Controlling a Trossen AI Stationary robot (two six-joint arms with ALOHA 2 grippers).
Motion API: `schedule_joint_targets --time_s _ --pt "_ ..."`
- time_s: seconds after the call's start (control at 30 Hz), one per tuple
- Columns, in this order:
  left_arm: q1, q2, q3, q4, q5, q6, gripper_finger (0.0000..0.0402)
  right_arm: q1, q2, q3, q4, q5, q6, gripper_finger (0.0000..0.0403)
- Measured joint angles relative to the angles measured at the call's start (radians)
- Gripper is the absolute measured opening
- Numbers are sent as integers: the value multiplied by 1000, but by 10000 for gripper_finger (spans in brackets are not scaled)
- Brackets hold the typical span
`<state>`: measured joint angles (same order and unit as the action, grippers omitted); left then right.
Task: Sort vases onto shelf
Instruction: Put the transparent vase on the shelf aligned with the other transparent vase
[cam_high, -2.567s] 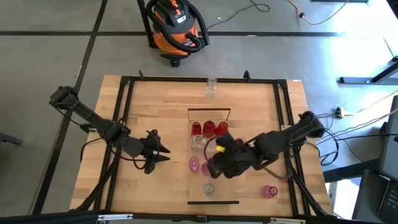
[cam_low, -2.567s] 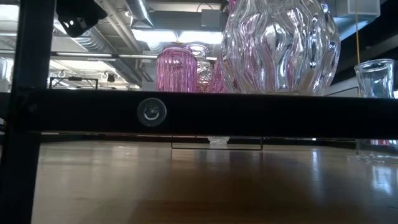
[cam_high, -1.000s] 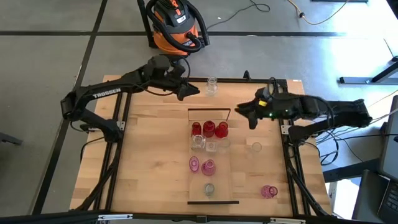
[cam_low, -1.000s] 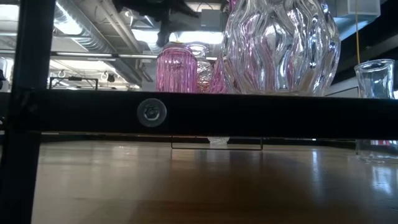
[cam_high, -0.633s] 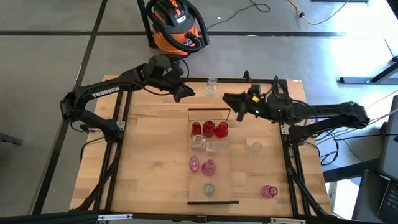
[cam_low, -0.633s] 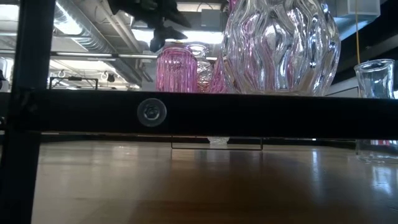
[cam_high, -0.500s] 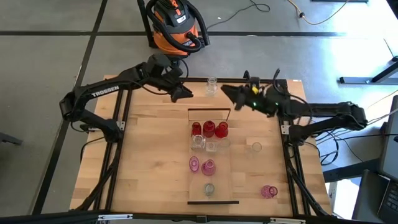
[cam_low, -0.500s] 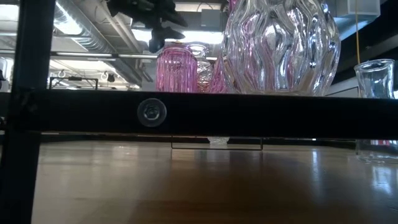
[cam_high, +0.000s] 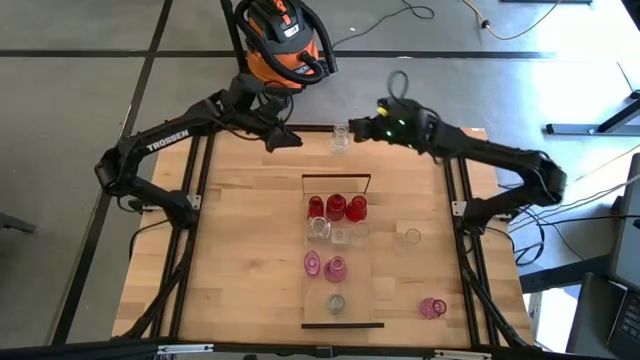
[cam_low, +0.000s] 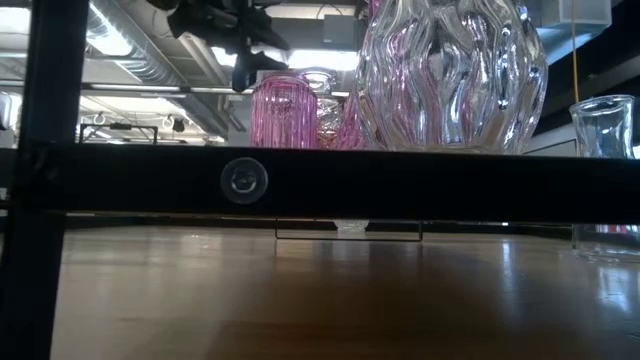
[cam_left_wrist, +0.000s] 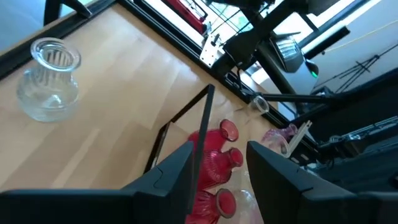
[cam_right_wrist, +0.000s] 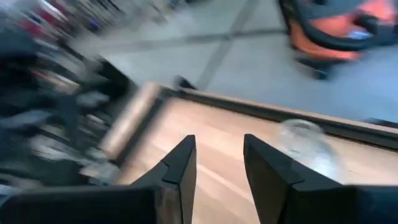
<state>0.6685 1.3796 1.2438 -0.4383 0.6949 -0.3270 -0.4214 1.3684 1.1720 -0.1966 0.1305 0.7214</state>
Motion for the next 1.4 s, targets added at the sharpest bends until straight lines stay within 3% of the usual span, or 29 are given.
schedule_joint_targets --time_s 0.13,0.27,0.5,0.67,0.97,1.4 --pt "23 0 0 -1 4 -5 143 -31 119 179 -239 92 -43 115" --pt "22 0 0 -2 13 -30 143 -53 226 308 -397 199 40 115" --pt "-14 0 0 -3 27 -30 143 -64 313 408 -404 132 -2 117" --pt "-41 0 0 -3 20 -29 143 -64 340 460 -491 118 -17 158" --pt "-60 0 0 -3 0 -24 143 -63 394 476 -571 112 149 262" --pt "-67 0 0 -3 31 -21 143 -62 497 477 -576 89 223 267"
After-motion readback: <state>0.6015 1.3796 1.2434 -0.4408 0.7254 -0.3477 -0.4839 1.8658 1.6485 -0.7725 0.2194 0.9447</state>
